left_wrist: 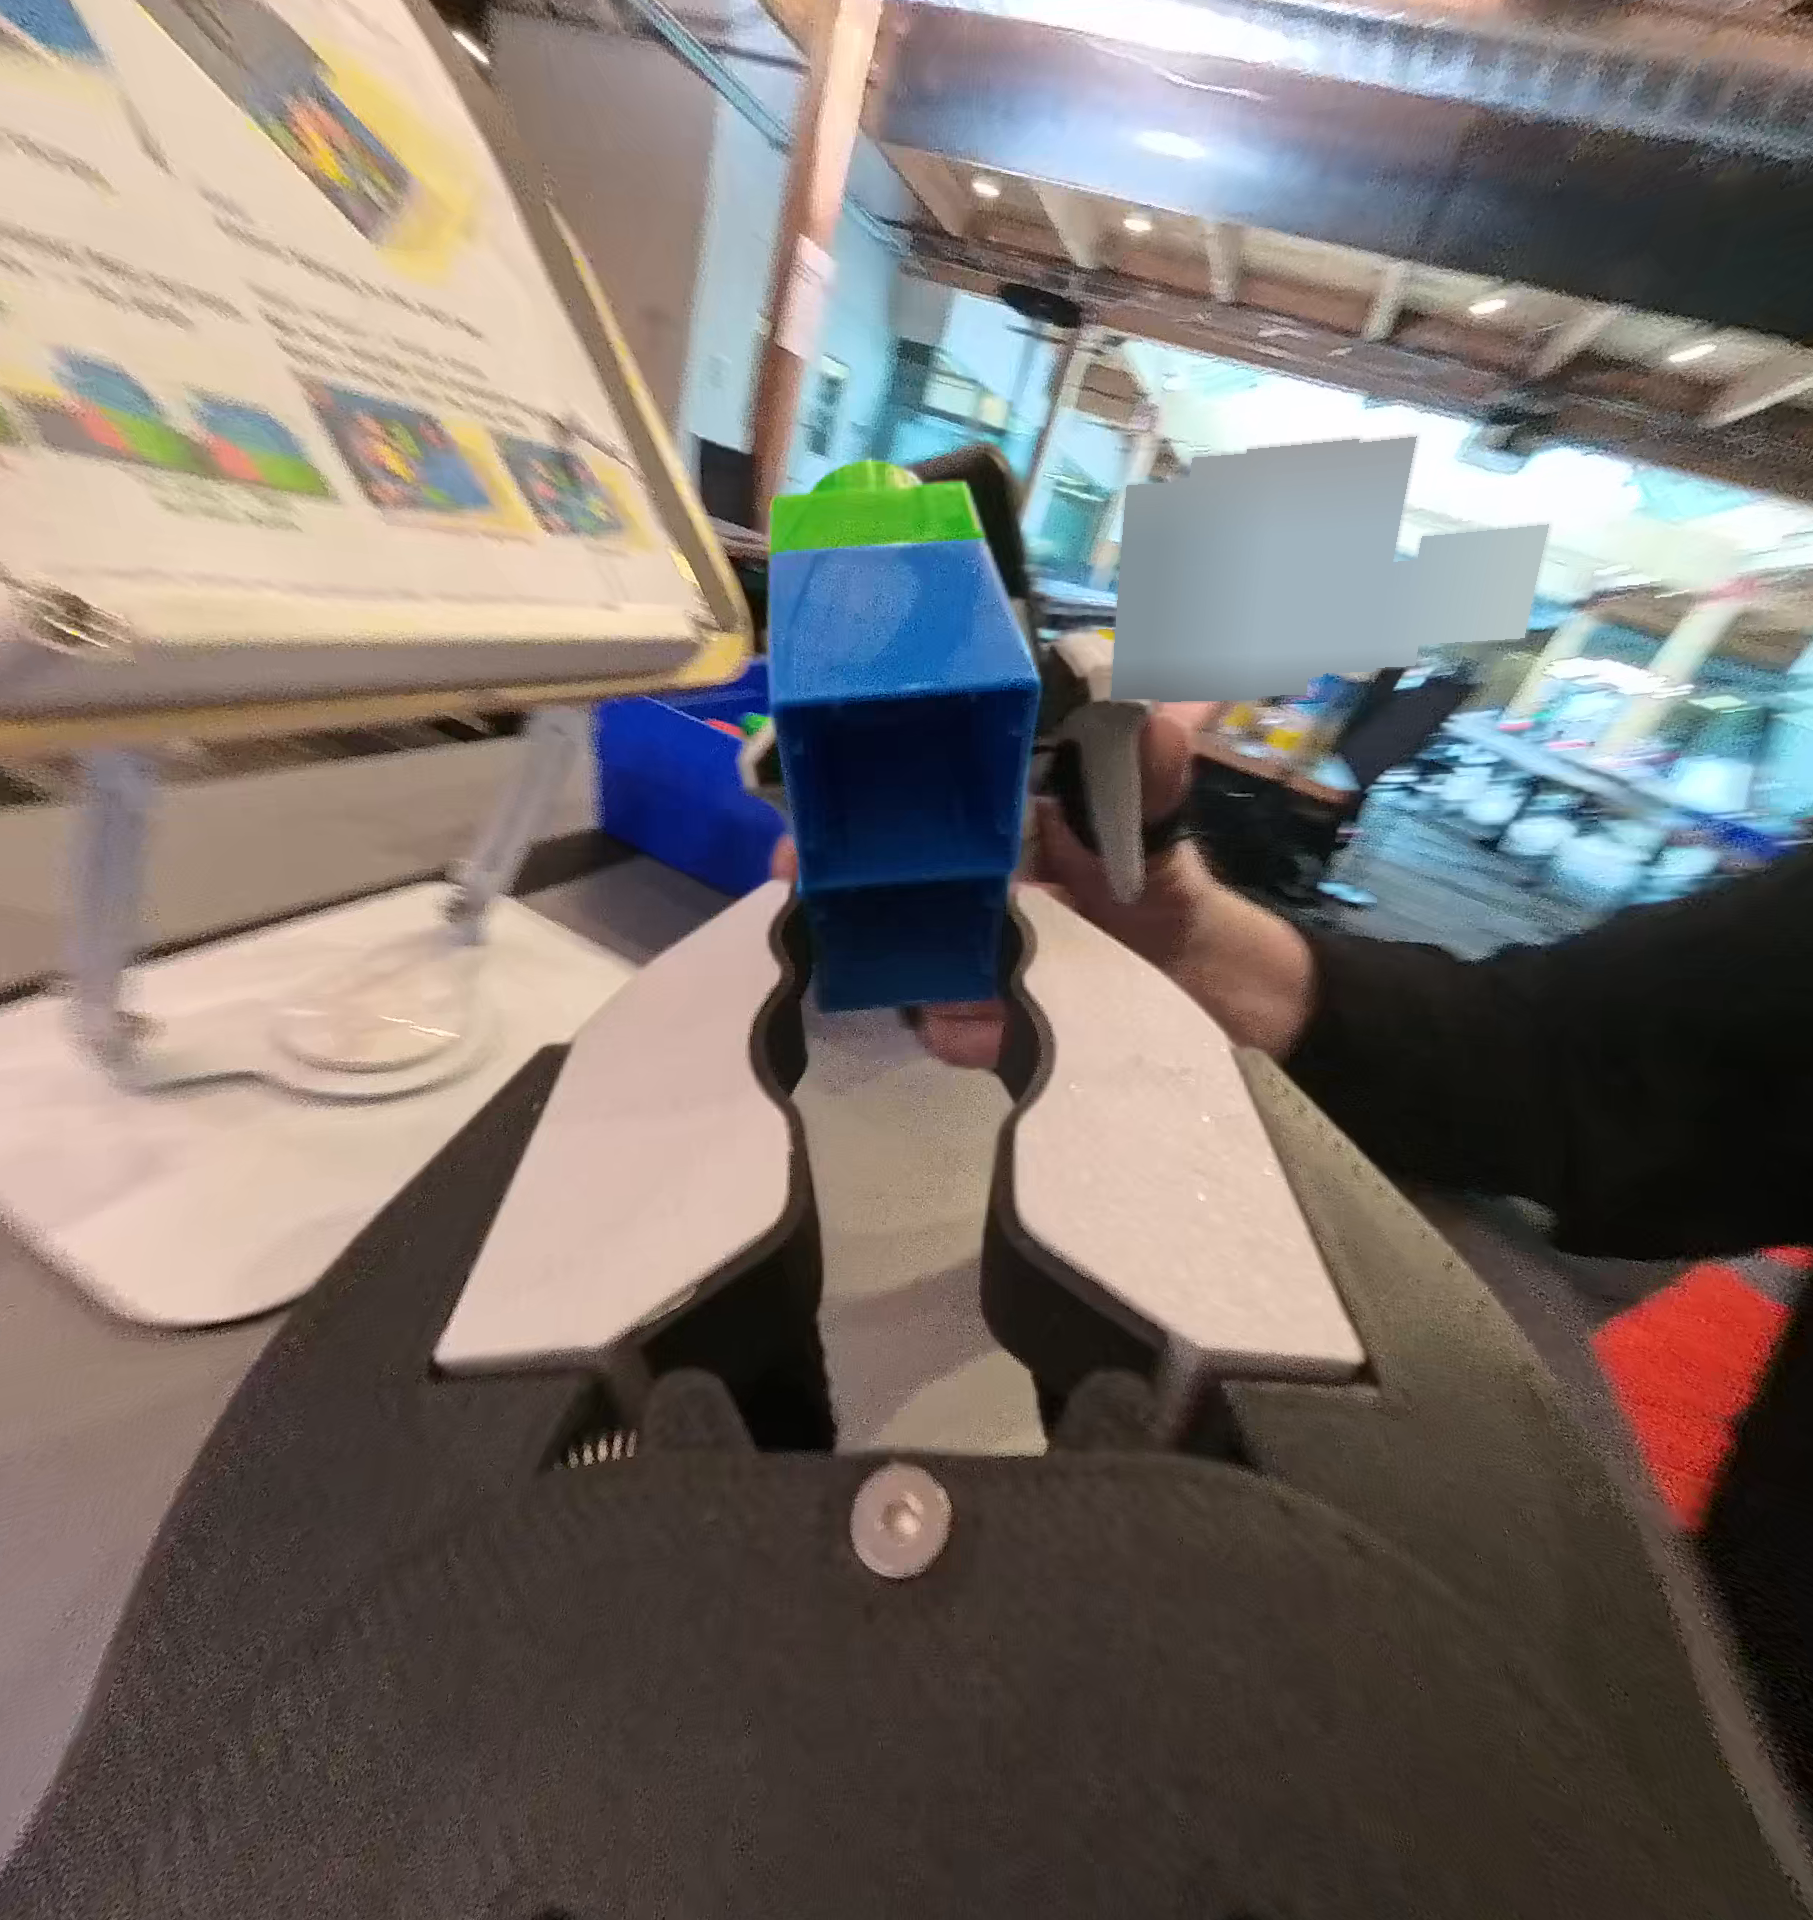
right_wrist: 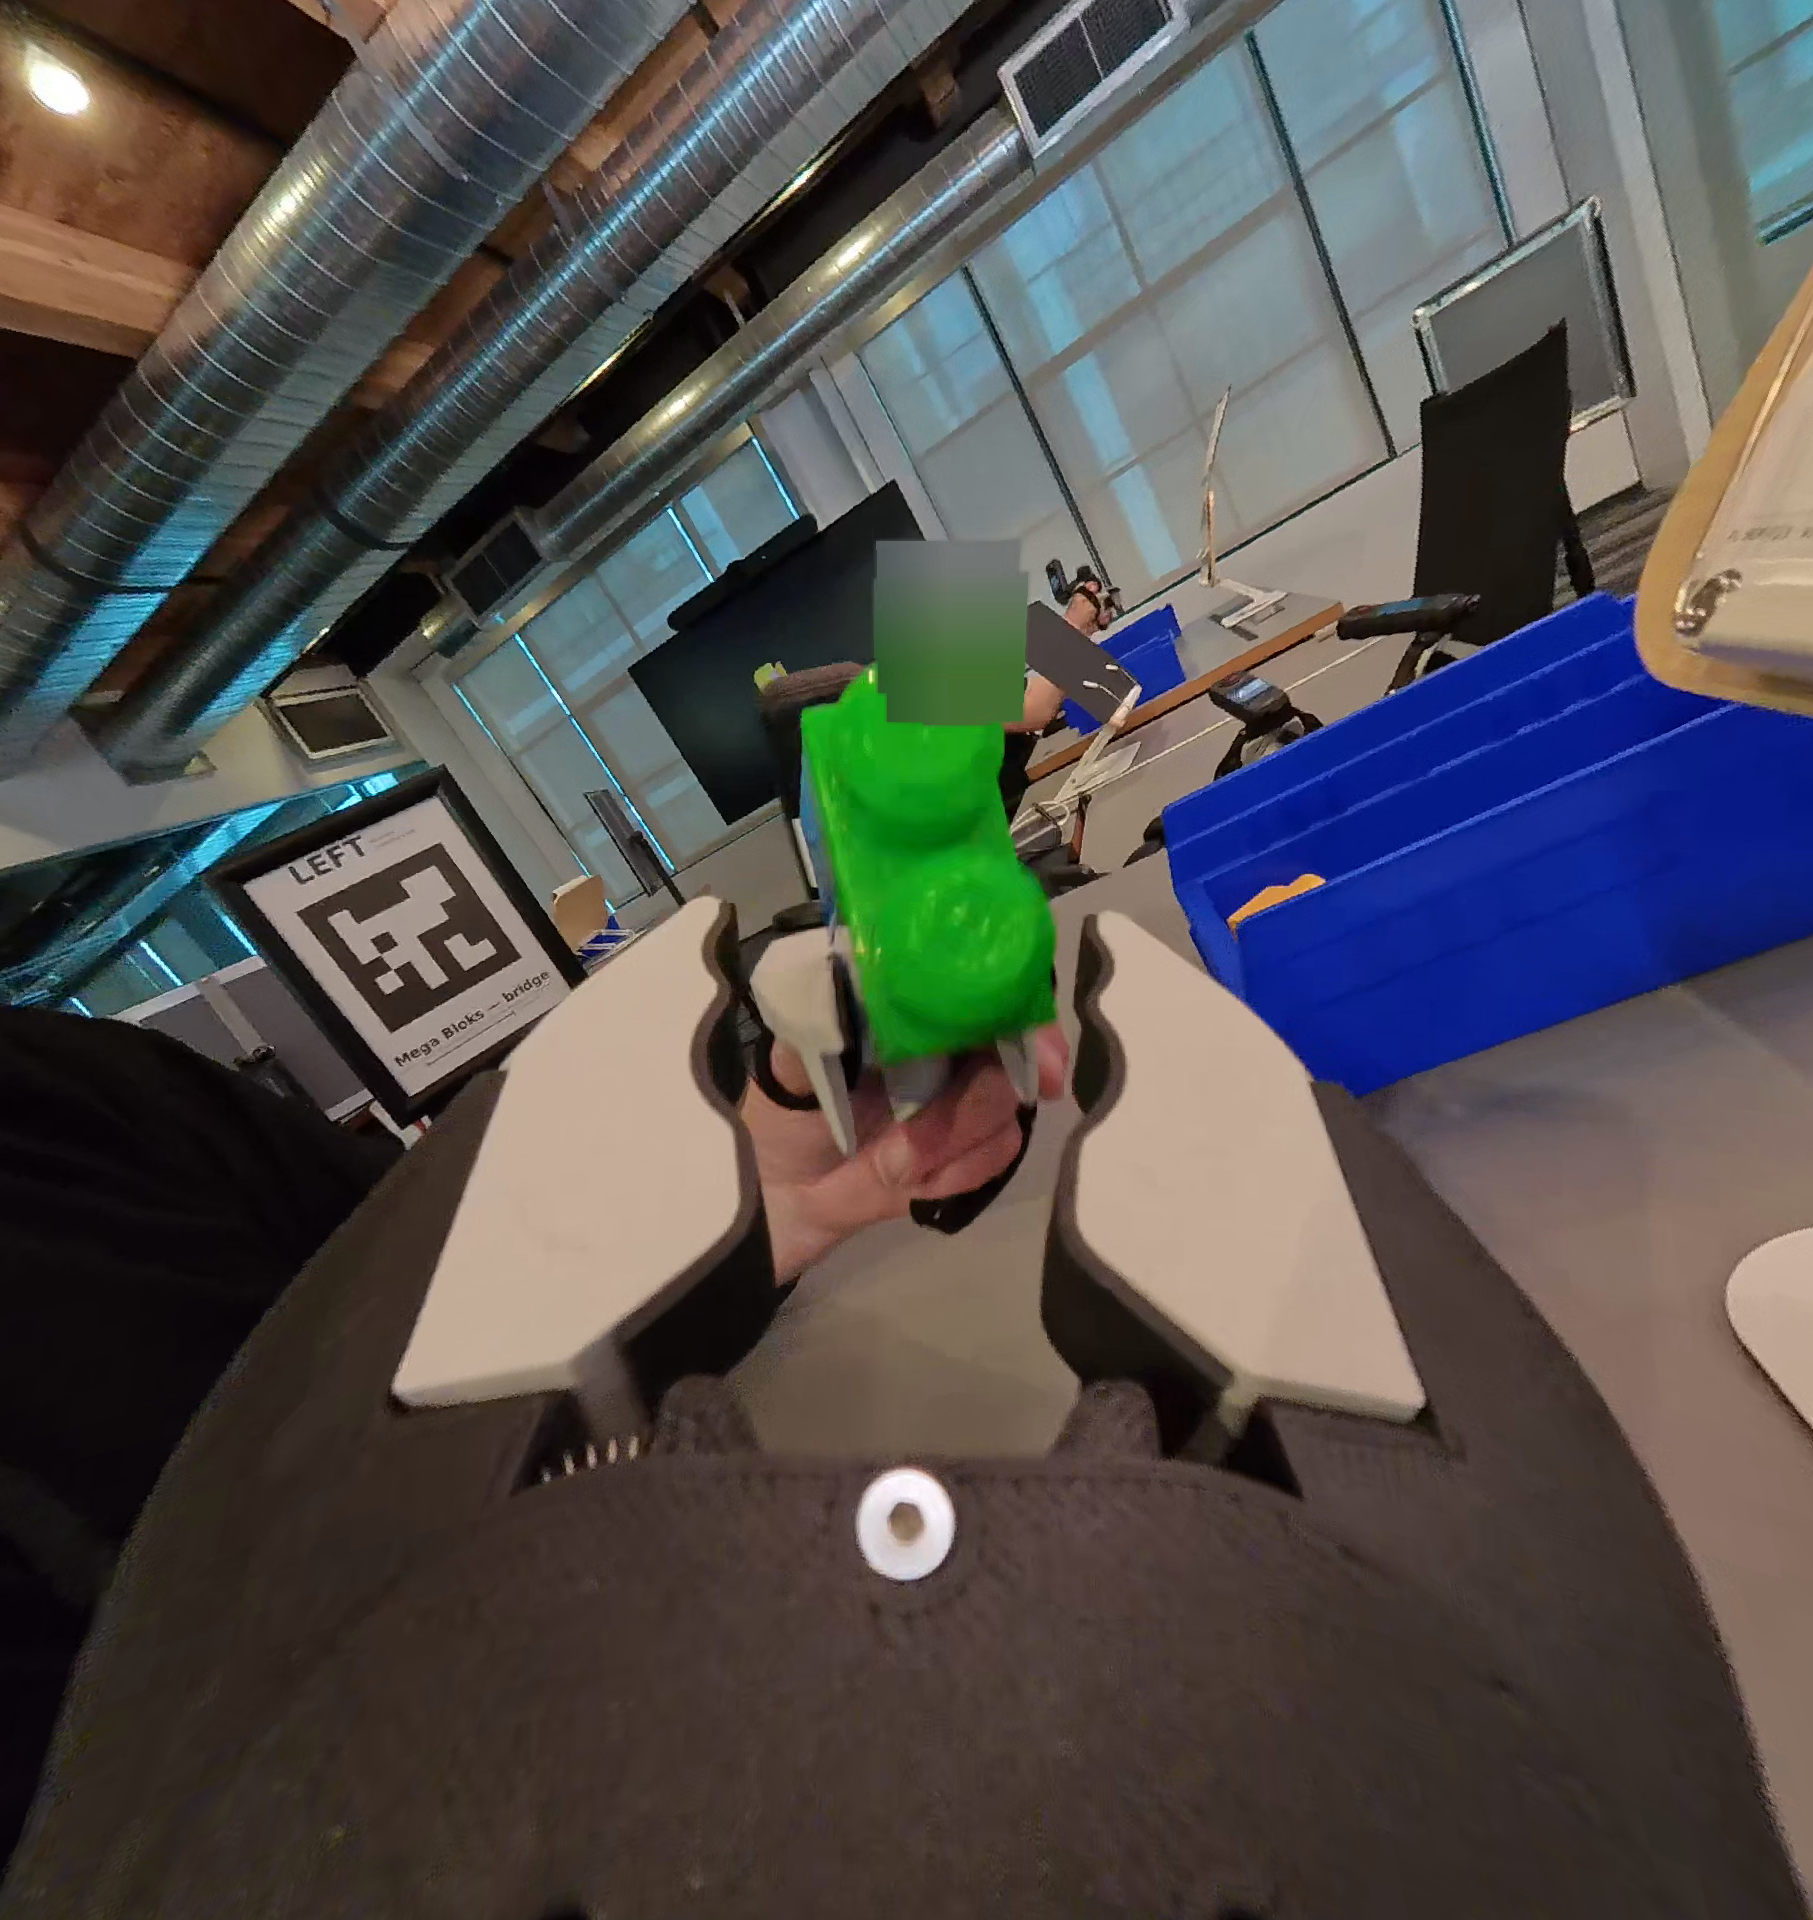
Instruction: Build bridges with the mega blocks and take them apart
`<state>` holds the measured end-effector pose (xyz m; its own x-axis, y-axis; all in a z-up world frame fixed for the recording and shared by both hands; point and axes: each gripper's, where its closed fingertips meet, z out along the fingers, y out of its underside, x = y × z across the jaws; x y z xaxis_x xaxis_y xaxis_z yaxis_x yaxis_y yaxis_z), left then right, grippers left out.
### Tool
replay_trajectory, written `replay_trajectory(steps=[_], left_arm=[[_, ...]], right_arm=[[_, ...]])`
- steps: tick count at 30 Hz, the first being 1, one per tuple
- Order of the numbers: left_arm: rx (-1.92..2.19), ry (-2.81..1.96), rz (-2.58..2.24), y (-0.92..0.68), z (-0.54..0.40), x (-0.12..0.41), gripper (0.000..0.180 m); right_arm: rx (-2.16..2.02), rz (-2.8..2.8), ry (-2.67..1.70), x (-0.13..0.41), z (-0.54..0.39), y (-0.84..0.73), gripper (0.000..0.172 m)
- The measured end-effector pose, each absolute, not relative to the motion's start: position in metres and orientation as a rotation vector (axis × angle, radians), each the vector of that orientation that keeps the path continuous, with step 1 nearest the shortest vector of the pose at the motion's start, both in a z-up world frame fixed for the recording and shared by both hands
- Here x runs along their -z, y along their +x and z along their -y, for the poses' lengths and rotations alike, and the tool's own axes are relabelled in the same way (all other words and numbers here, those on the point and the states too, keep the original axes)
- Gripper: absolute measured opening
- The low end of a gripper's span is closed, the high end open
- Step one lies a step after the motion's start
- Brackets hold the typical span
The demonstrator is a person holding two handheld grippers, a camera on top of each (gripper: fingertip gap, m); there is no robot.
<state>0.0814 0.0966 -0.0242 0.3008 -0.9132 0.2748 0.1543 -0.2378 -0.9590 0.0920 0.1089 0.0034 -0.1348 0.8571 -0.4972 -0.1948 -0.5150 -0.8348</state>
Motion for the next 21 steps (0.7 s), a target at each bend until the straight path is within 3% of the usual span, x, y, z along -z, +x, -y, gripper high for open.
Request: replay_trajectory(steps=[3, 6, 12, 19, 21], left_arm=[[0.844, -1.441, -0.771, 0.059, -0.108, 0.023, 0.034], [0.454, -1.443, -0.822, 0.041, -0.118, 0.022, 0.034], [-0.291, -1.358, -1.01, 0.029, -0.129, 0.025, 0.034], [-0.77, -1.171, -1.217, 0.048, -0.134, 0.037, 0.034], [-0.853, -1.092, -1.272, 0.053, -0.134, 0.035, 0.034]], right_arm=[[-1.745, 0.763, -1.401, -0.003, -0.117, 0.096, 0.071], [-1.776, 0.769, -1.406, -0.004, -0.115, 0.097, 0.064], [-1.854, 0.753, -1.462, 0.004, -0.105, 0.082, 0.072], [-1.905, 0.604, -1.5, 0.012, -0.112, 0.077, 0.085], [-1.934, 0.532, -1.501, 0.014, -0.117, 0.079, 0.079]])
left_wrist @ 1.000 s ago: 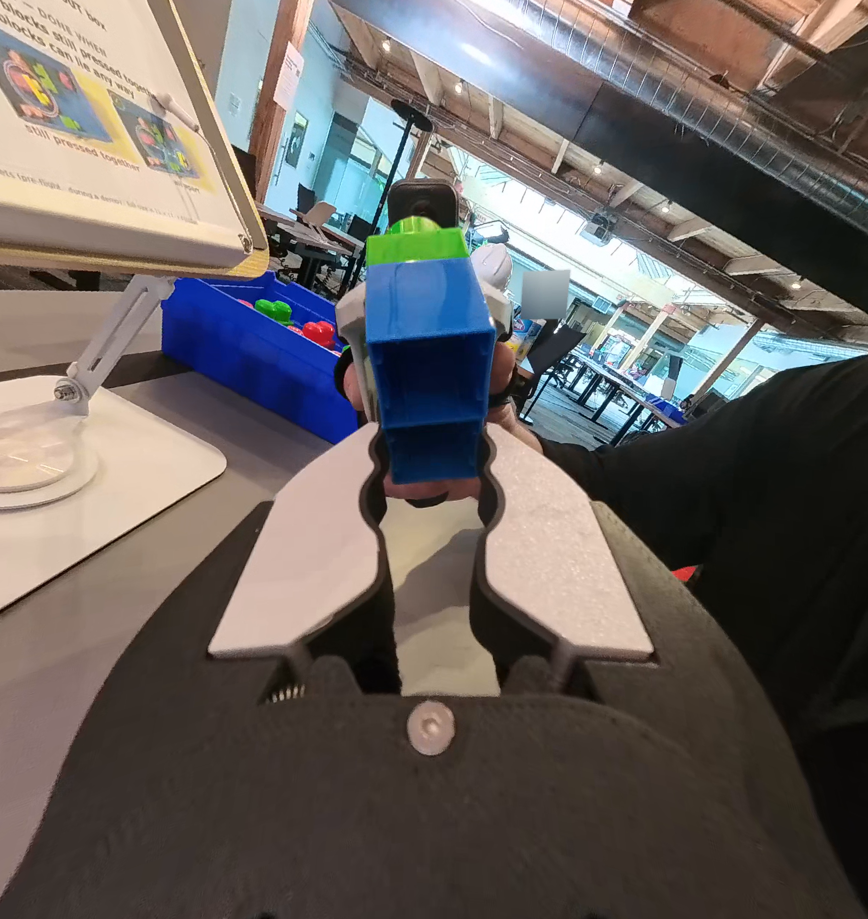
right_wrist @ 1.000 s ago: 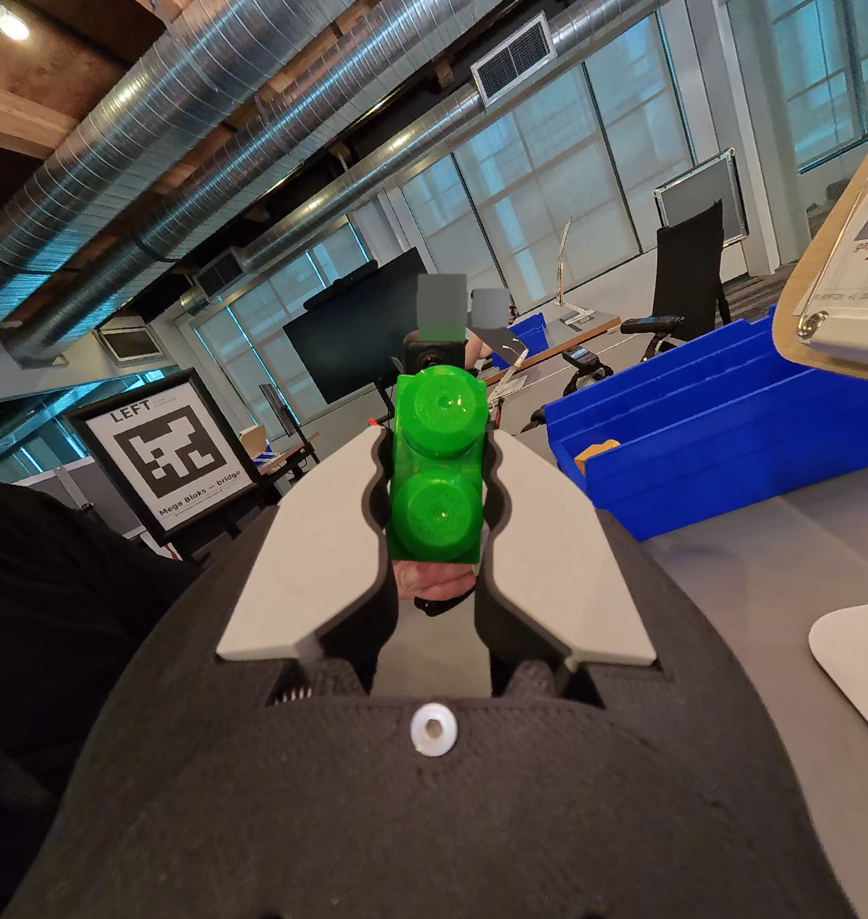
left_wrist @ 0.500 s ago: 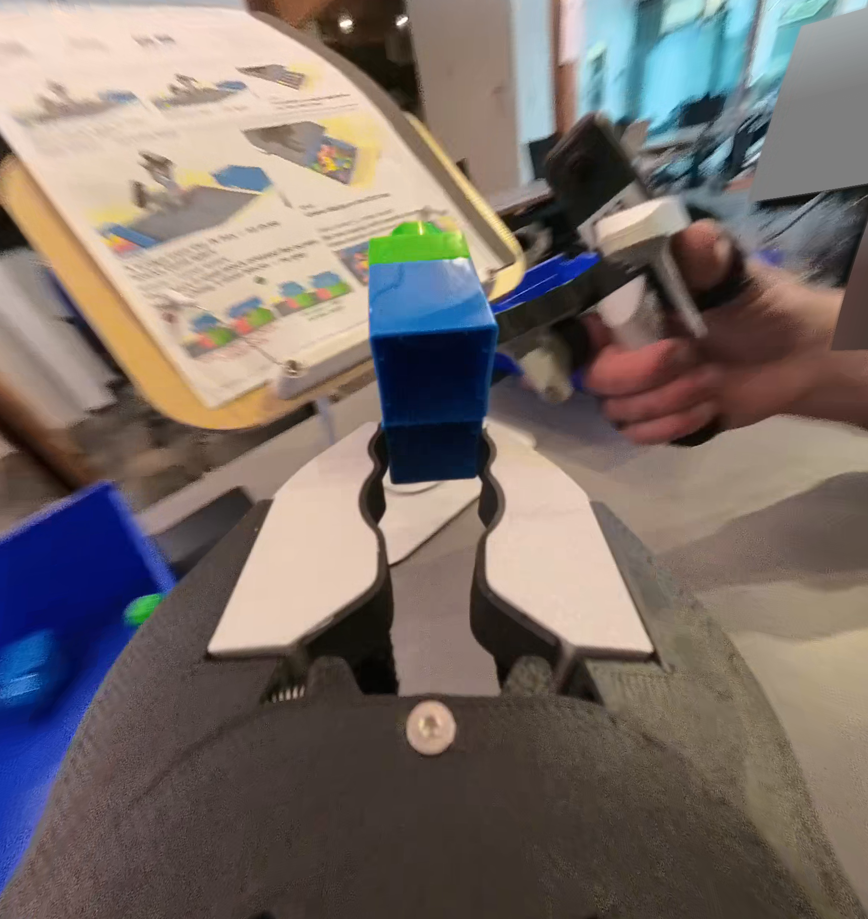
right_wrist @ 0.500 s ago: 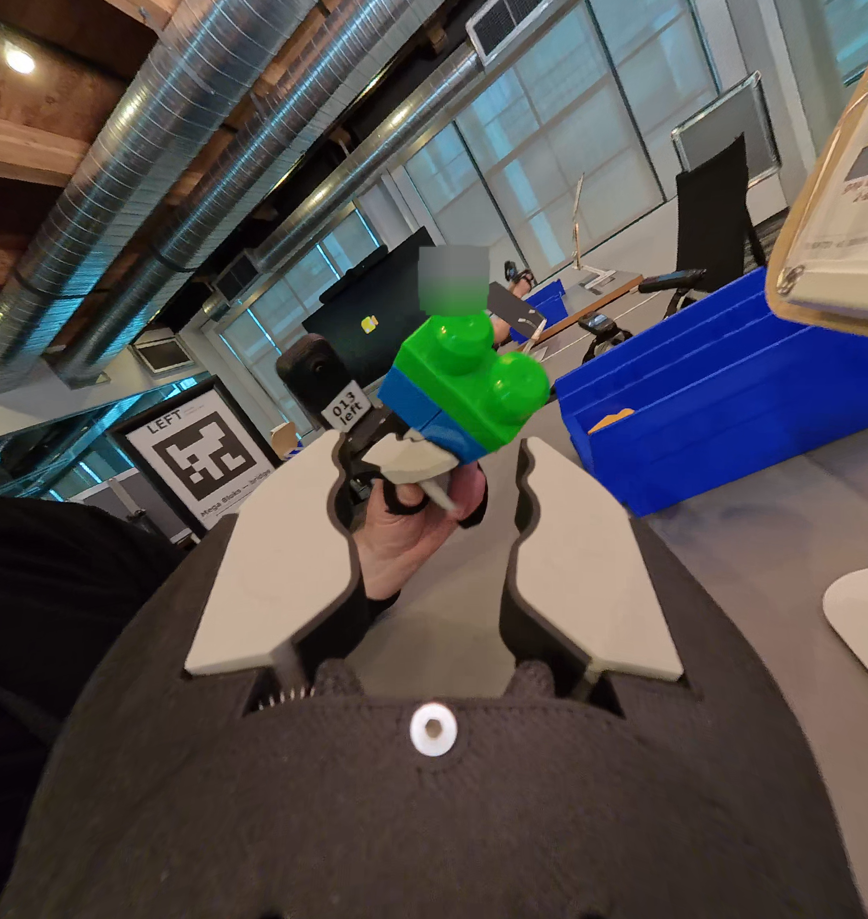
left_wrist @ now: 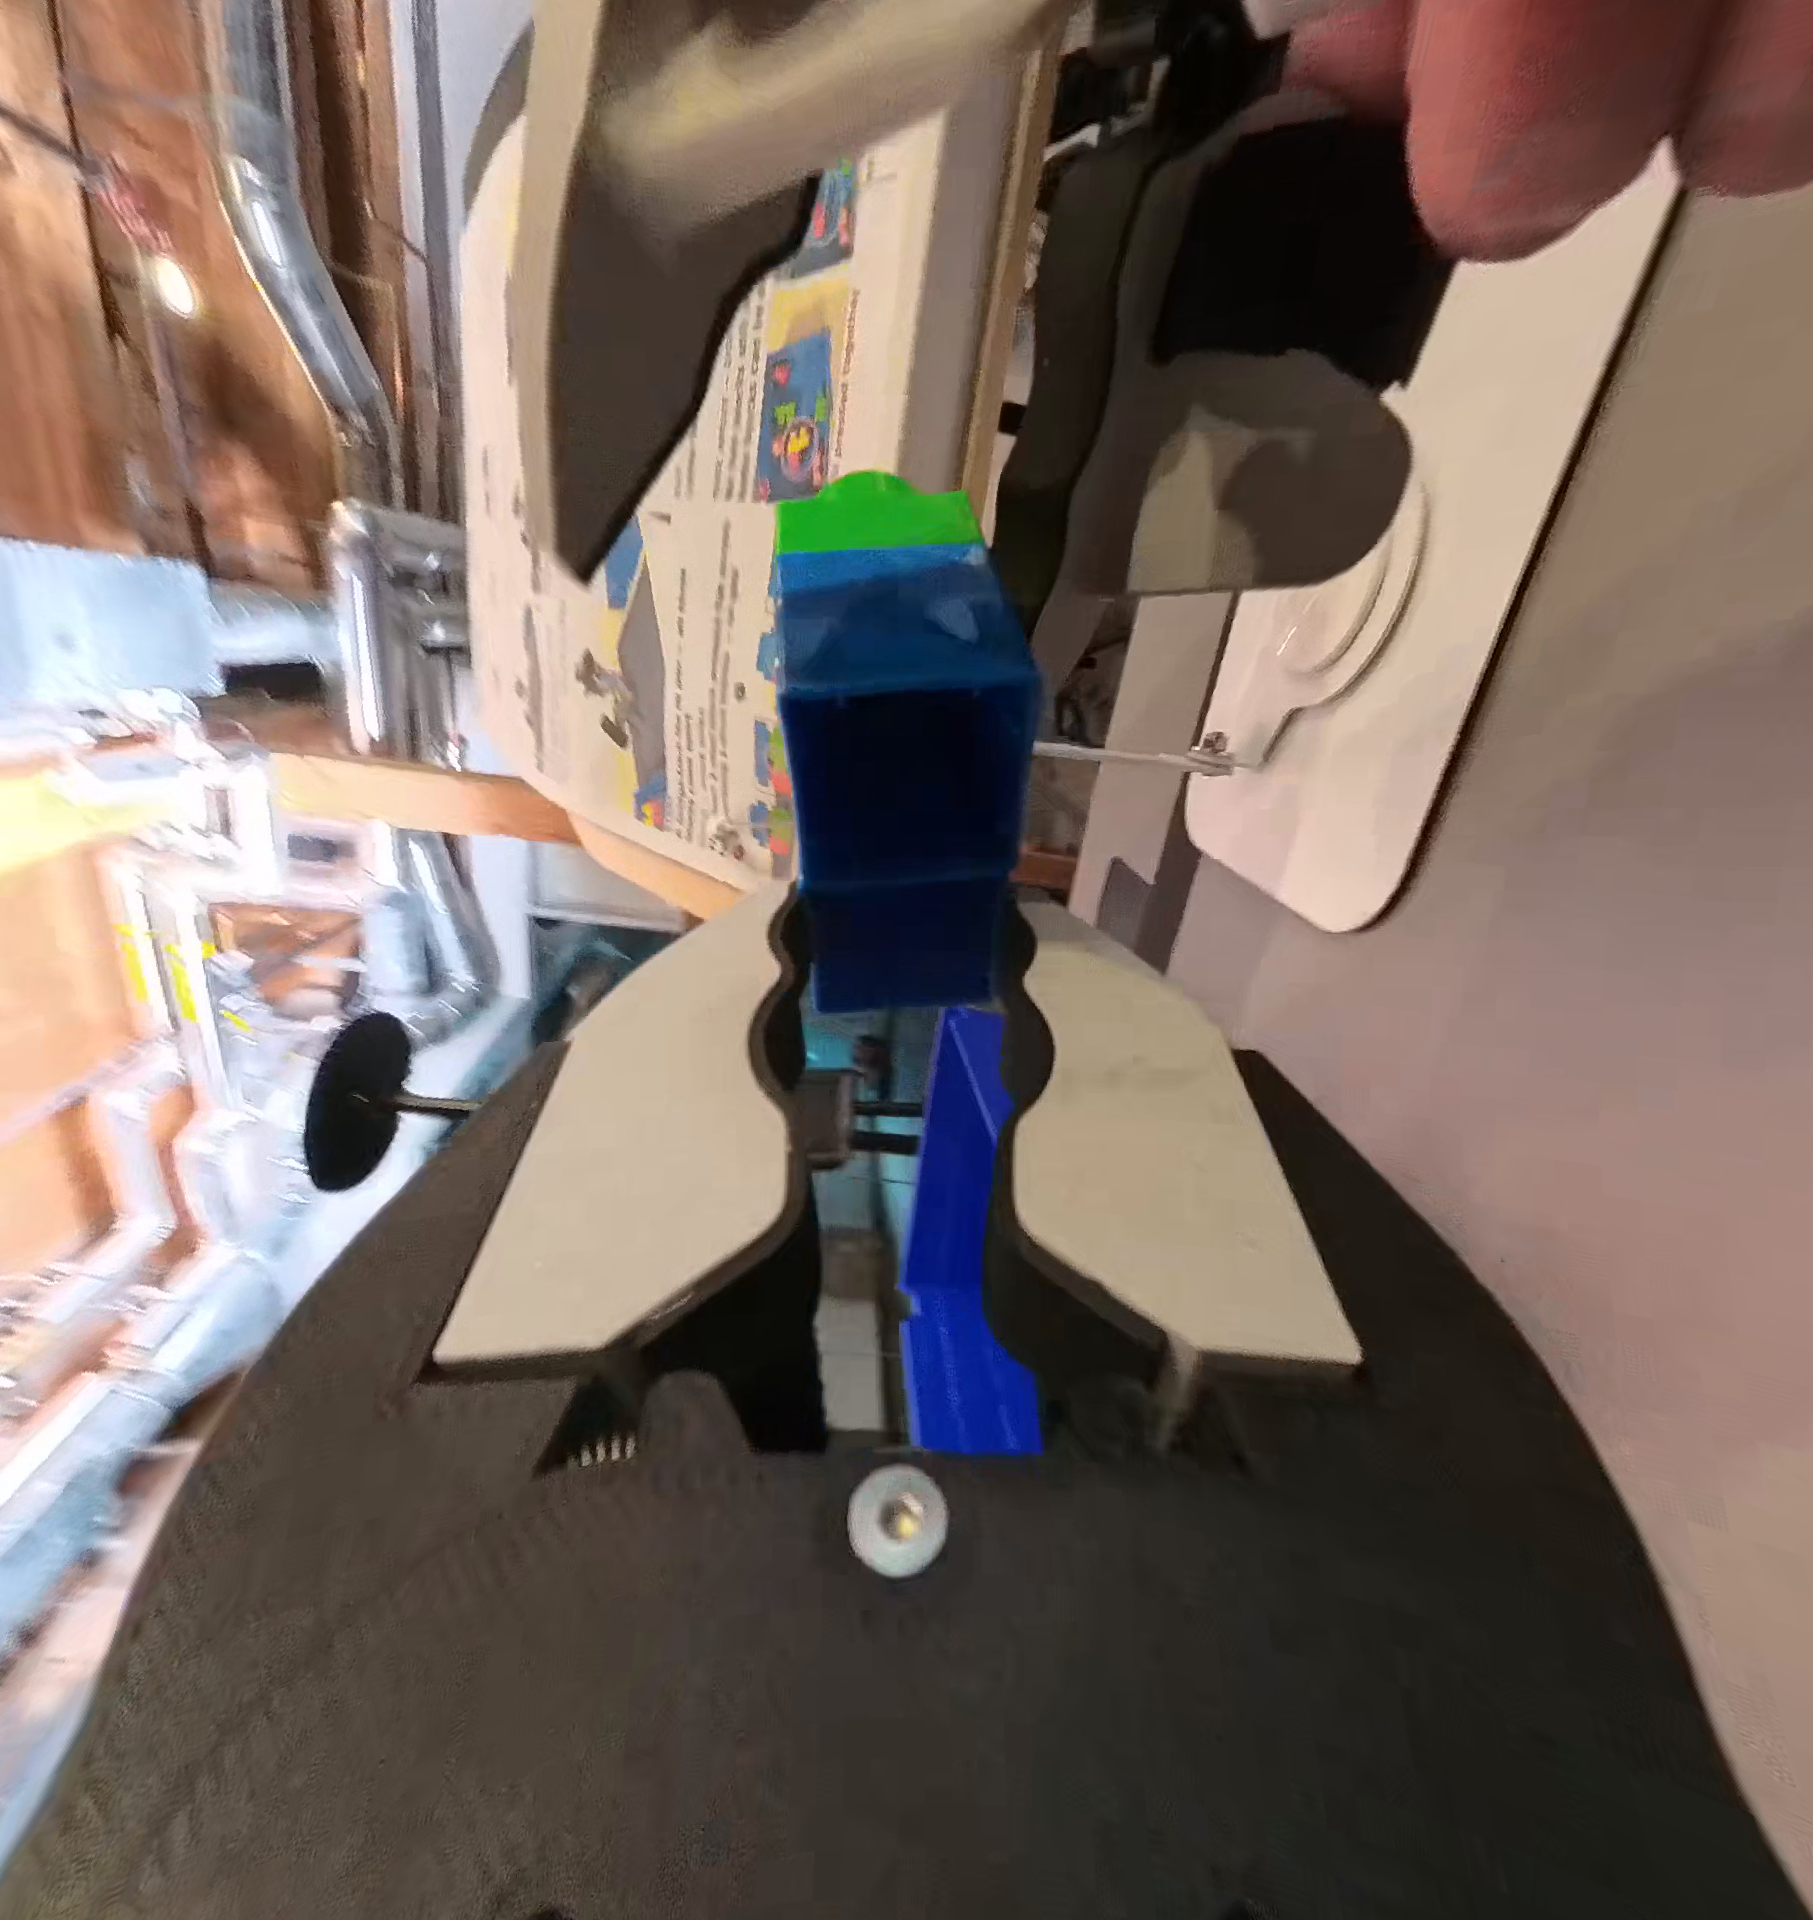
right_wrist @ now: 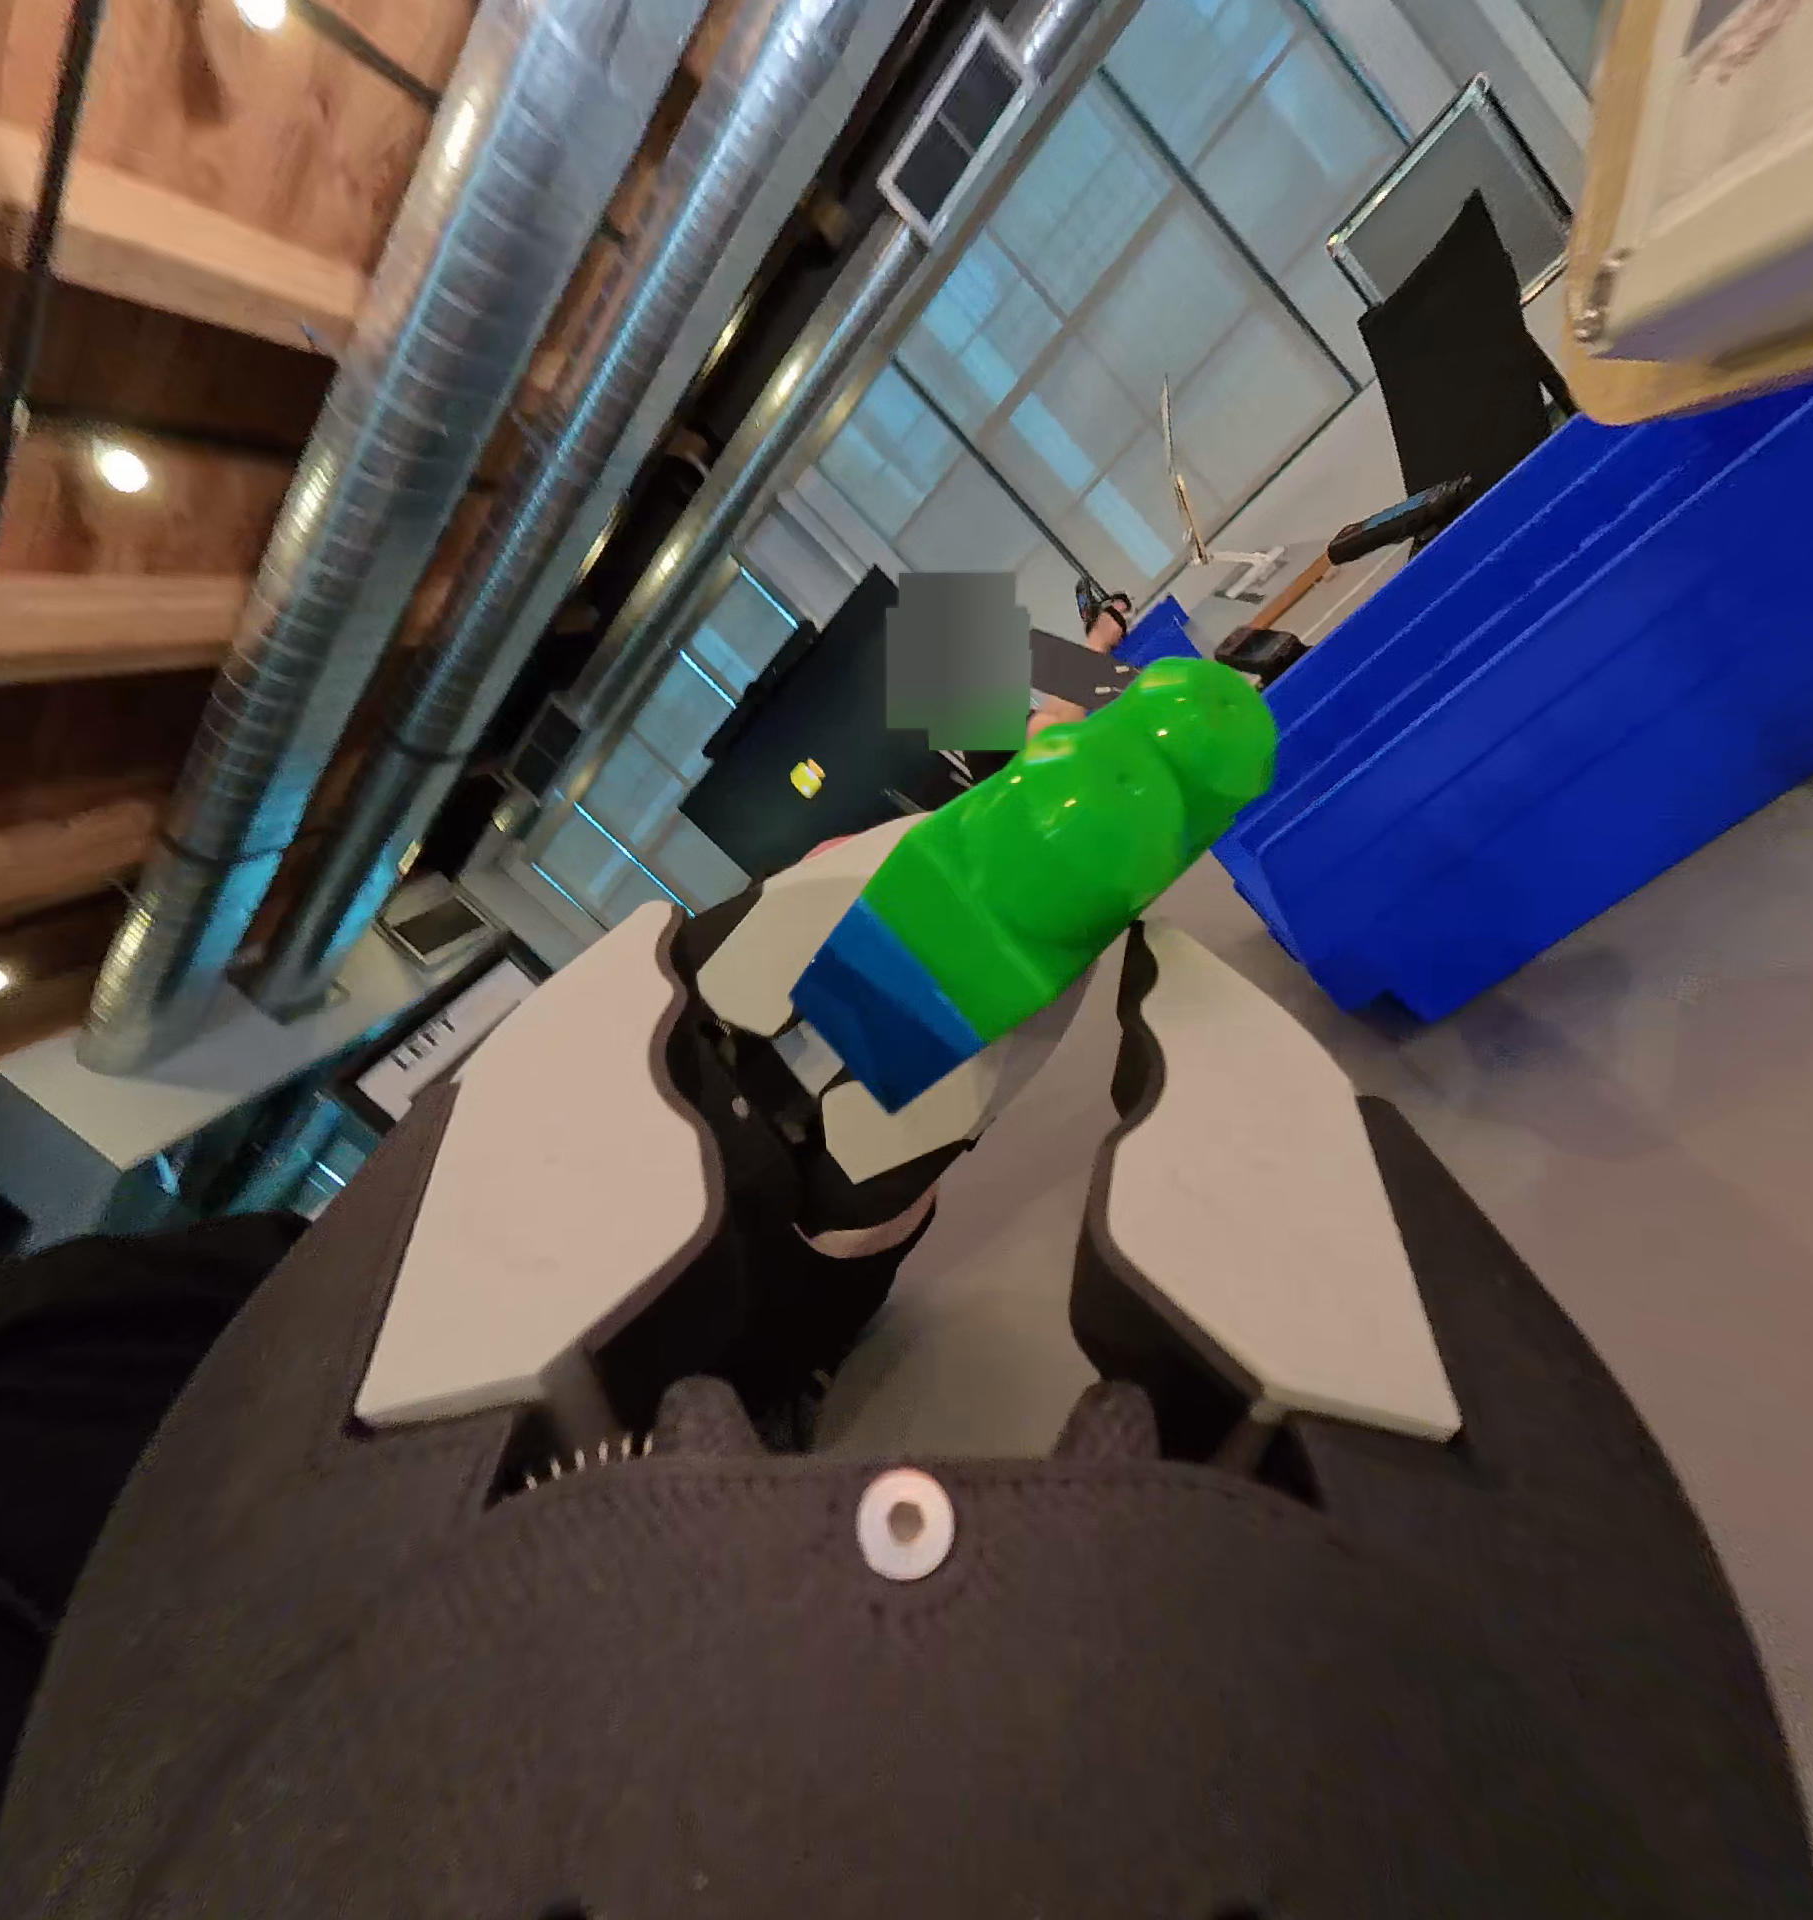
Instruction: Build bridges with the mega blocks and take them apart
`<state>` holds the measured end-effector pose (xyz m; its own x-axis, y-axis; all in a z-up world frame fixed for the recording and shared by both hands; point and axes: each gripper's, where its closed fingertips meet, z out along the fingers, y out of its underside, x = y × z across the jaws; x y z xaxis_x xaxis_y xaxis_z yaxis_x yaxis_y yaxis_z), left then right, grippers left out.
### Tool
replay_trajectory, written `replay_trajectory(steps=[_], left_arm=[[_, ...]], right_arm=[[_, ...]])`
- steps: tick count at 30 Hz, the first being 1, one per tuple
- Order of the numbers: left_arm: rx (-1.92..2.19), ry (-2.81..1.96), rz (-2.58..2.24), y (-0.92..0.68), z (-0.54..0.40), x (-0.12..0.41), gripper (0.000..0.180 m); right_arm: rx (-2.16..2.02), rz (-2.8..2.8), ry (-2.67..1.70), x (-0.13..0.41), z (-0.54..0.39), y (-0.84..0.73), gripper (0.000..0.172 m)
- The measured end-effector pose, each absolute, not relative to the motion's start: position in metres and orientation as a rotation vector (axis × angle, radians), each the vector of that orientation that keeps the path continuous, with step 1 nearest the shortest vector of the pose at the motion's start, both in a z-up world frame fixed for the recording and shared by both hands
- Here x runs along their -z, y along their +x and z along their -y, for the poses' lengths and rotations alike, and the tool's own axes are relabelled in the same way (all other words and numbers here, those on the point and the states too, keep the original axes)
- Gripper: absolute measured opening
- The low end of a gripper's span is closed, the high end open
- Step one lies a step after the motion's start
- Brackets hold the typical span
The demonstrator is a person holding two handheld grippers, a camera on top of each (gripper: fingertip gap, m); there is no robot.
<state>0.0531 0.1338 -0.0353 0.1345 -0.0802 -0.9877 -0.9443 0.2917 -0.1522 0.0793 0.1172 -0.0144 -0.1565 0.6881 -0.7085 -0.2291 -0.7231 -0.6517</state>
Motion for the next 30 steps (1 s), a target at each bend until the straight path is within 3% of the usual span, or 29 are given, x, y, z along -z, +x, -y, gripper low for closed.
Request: replay_trajectory(steps=[5, 6, 14, 19, 25, 30], left_arm=[[-1.002, -0.931, -1.422, 0.065, -0.133, 0.041, 0.033], [-1.006, -0.916, -1.433, 0.066, -0.133, 0.041, 0.033], [-0.84, -1.055, -1.443, 0.067, -0.129, 0.054, 0.042], [-0.227, -1.341, -1.277, 0.058, -0.116, 0.047, 0.046], [0.904, -1.521, -0.975, 0.068, -0.093, 0.026, 0.057], [1.334, -1.519, -0.949, 0.091, -0.074, 0.039, 0.059]], right_arm=[[-1.971, 0.462, -1.547, 0.029, -0.121, 0.075, 0.071], [-1.967, 0.446, -1.554, 0.033, -0.123, 0.076, 0.062], [-1.828, 0.46, -1.553, 0.038, -0.134, 0.086, 0.041], [-1.748, 0.68, -1.487, 0.025, -0.126, 0.09, 0.04], [-1.646, 1.011, -1.341, 0.018, -0.098, 0.088, 0.04], [-1.536, 1.169, -1.276, 0.022, -0.084, 0.085, 0.039]])
